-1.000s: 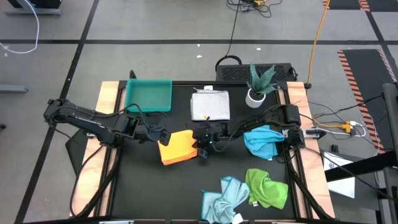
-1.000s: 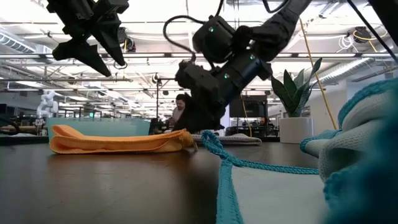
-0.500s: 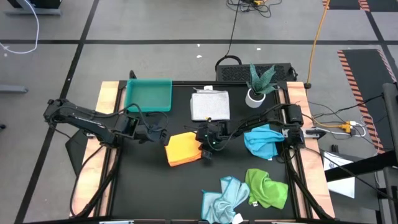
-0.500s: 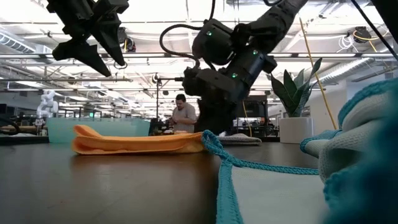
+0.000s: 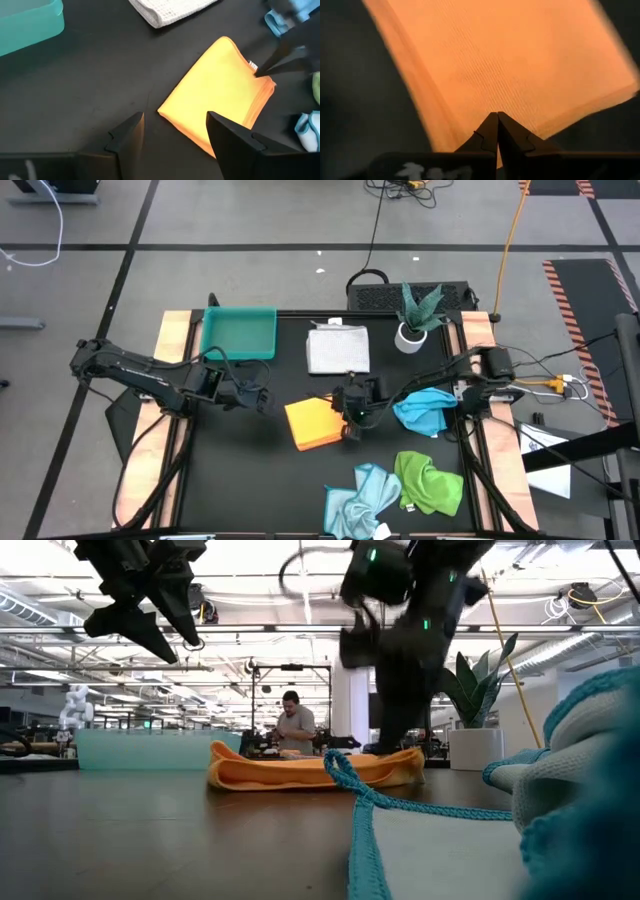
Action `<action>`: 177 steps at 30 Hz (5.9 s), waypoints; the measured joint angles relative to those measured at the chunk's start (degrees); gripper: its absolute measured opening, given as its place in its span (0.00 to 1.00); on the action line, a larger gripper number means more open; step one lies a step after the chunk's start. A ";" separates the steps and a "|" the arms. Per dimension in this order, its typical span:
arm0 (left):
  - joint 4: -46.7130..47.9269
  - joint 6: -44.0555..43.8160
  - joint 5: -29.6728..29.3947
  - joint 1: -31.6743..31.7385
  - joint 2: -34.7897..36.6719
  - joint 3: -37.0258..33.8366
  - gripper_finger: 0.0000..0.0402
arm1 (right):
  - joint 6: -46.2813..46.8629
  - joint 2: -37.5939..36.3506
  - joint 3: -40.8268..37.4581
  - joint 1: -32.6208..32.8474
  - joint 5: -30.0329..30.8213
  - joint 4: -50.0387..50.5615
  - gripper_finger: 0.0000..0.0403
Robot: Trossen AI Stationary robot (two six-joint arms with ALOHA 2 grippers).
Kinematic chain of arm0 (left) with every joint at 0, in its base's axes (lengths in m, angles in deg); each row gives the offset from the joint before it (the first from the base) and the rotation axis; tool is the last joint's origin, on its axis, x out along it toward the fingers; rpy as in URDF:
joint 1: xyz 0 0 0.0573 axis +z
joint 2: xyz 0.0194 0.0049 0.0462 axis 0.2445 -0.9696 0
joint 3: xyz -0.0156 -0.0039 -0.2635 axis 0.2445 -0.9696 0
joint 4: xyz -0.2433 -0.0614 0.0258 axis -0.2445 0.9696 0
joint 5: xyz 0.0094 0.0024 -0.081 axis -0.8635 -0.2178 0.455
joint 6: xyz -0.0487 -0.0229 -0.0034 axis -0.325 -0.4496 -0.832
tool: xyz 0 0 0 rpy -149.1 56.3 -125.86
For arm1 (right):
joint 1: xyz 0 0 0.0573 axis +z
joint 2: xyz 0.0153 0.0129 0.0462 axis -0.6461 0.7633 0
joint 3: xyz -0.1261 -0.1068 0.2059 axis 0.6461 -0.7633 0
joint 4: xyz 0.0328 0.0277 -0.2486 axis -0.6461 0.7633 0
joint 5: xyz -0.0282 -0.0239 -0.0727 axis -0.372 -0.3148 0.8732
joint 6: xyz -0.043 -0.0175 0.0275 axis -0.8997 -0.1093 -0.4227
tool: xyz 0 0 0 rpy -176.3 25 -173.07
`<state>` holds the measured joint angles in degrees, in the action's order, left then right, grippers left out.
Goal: Fold microfiber towels
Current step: Fold the orange microfiber towel, then stack the folded orange microfiber towel on top of the folded gray microfiber towel
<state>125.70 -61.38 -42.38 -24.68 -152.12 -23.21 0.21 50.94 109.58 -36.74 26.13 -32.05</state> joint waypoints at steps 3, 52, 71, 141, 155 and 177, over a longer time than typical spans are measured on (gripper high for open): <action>-0.14 0.52 0.27 0.00 0.00 0.00 0.54 | 0.44 -3.41 0.05 -0.14 -0.53 -0.95 0.00; -18.19 27.95 28.79 15.15 -28.24 0.02 0.54 | -19.71 -2.71 0.24 -19.50 -21.94 -4.80 0.42; -19.70 27.17 30.63 15.11 -28.24 0.02 0.54 | -27.72 8.83 0.40 -20.02 -25.01 -4.45 0.42; -9.20 56.20 24.05 35.76 -32.62 25.42 0.00 | -26.45 -17.60 0.25 -34.80 -2.48 2.62 0.00; -10.49 59.28 25.08 38.34 -39.57 26.10 0.00 | -27.22 -12.76 -5.99 -38.05 -3.81 -2.43 0.00; -14.09 62.06 23.02 41.94 -39.39 27.30 0.33 | -27.10 -11.95 -8.67 -39.82 2.33 -13.29 0.39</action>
<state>111.61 0.69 -19.37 17.26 -191.51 4.09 -26.89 38.99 100.91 -76.56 28.46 -45.34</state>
